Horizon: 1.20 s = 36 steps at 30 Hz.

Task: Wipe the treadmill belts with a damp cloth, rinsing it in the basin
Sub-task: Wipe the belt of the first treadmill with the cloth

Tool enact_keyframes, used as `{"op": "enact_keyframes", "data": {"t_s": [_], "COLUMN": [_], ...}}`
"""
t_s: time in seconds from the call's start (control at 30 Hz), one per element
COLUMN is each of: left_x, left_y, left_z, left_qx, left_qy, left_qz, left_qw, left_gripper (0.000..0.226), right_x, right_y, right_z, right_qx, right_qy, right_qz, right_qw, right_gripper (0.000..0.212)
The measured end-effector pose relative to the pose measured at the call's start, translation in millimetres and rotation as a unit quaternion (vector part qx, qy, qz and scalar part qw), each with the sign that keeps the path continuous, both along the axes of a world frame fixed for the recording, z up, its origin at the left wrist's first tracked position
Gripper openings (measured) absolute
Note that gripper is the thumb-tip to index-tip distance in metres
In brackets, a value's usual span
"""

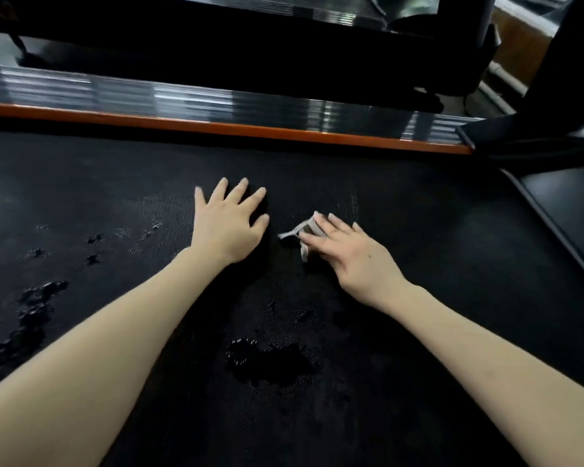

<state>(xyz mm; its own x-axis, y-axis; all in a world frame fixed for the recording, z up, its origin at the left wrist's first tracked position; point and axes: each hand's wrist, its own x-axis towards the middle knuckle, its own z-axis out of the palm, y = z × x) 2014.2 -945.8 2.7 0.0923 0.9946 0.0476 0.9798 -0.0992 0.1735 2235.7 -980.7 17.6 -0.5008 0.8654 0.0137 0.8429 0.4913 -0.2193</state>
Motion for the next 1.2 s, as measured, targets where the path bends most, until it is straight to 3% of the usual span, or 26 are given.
{"op": "enact_keyframes", "data": {"t_s": [0.2,0.27,0.47,0.57,0.67,0.73,0.8,0.9,1.0,1.07,1.13,1.2], "left_x": [-21,-30,-29,-30,-30,-30,-30,-30,-29,-29,-29,-30], "left_y": [-84,-100,-105,-107,-106,-106,-105,-105,-106,-106,-107,-108], "left_z": [2,-2,-9,-10,-11,-11,-11,-11,-9,-8,-7,-6], "left_qx": [-0.004,-0.012,0.004,0.007,-0.002,0.002,0.003,0.005,0.017,0.015,0.008,0.009], "left_qy": [0.024,0.016,0.023,0.022,0.022,0.021,0.02,0.017,0.013,0.005,0.008,0.006], "left_qz": [0.011,0.021,0.021,0.021,0.021,0.021,0.021,0.022,0.016,0.016,0.017,0.017], "left_qw": [1.0,1.0,1.0,1.0,1.0,1.0,1.0,1.0,1.0,1.0,1.0,1.0], "left_gripper": [0.055,0.065,0.065,0.057,0.055,0.061,0.058,0.052,0.051,0.051,0.052,0.052], "right_x": [-20,-26,-6,10,15,19,15,1,-8,-1,4,-4], "right_y": [34,22,-118,-109,-37,13,31,-15,-129,-180,-196,-190], "right_z": [7,8,-3,-1,6,14,17,8,2,0,8,38], "right_qx": [-0.002,-0.012,0.053,0.027,0.001,-0.029,-0.029,-0.025,0.019,-0.005,-0.068,-0.179], "right_qy": [-0.041,-0.049,-0.05,-0.044,-0.027,-0.02,-0.024,-0.026,-0.036,-0.044,0.058,0.295], "right_qz": [-0.1,-0.097,0.125,0.166,-0.01,-0.128,-0.172,-0.111,0.054,0.118,0.11,0.007], "right_qw": [0.994,0.994,0.989,0.985,1.0,0.991,0.984,0.993,0.998,0.992,0.99,0.939], "right_gripper": [0.05,0.049,0.052,0.053,0.053,0.049,0.047,0.049,0.054,0.05,0.045,0.04]}}
